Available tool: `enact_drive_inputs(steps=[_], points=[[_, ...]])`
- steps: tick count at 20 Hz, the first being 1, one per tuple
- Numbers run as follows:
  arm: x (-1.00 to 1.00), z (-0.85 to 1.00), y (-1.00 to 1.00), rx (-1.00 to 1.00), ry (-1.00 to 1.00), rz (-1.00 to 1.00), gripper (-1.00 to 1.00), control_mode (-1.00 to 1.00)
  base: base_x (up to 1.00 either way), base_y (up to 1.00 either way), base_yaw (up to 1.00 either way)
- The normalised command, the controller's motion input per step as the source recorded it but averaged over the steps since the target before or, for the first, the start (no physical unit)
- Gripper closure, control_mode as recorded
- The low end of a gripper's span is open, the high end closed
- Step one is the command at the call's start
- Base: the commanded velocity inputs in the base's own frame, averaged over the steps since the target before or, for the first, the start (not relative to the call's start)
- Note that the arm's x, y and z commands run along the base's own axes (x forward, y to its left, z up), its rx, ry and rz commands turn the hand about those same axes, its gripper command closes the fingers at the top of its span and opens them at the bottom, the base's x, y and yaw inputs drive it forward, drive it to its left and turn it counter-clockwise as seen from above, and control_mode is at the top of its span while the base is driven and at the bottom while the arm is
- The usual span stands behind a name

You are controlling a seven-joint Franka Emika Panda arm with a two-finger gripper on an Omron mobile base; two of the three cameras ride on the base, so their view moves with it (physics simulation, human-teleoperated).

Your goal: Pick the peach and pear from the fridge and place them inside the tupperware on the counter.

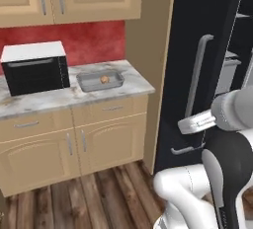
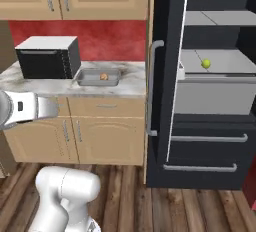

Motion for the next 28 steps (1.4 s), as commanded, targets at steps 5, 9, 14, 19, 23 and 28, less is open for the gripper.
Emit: enact_drive_inputs(steps=[5,9,14,19,23,28], points=[[0.00,0.00,0.00,0.00,0.00,0.00,-1.00,1.00,-0.06,-0.95,-0.09],[0.00,0.00,0.00,0.00,0.00,0.00,-1.00,1.00,0.01,-1.00,-0.08],[0.00,0.00,0.00,0.00,0.00,0.00,-1.00,1.00,0.04,-1.00,-0.08],[0.00,0.00,0.00,0.00,0.00,0.00,-1.00,1.00,0.00,-0.90,-0.05],[0.00,0.00,0.00,0.00,0.00,0.00,-1.00,1.00,0.13,-0.61,-0.01],[0.00,0.00,0.00,0.00,0.00,0.00,-1.00,1.00,0.40,-0.14,0.00]])
